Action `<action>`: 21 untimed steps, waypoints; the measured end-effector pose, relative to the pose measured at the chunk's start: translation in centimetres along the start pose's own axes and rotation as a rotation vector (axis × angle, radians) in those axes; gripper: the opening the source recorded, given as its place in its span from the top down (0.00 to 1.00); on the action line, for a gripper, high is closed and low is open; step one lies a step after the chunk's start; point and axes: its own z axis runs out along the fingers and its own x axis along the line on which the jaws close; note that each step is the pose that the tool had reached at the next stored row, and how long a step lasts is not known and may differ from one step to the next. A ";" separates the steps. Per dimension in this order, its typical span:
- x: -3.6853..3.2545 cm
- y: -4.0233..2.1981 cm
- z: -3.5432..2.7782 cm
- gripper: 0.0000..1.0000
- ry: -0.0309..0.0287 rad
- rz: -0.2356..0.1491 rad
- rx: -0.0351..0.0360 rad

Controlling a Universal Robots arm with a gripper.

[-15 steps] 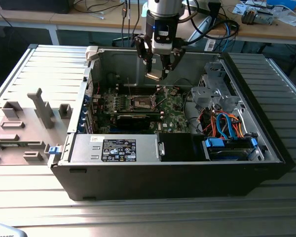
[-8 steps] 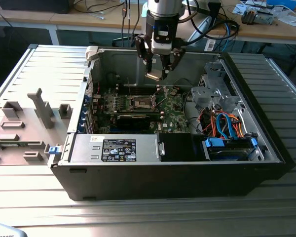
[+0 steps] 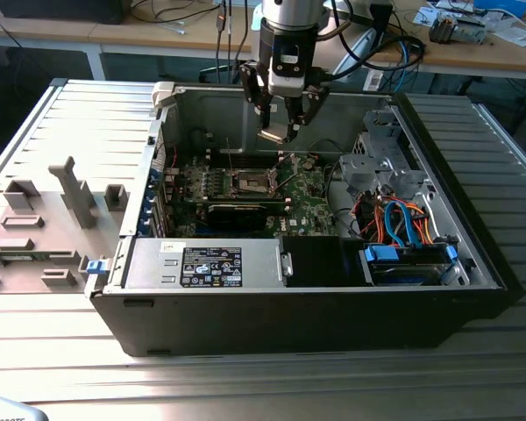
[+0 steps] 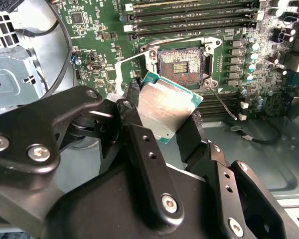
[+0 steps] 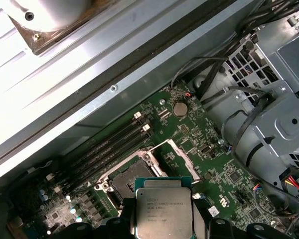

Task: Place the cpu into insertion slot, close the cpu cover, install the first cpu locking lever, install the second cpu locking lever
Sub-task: 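Place the cpu into insertion slot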

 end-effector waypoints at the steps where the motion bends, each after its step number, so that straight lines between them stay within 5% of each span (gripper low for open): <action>1: 0.00 0.00 0.00 0.46 0.0000 0.002 0.0000; 21: 0.00 0.00 0.00 0.46 -0.0007 0.030 0.0003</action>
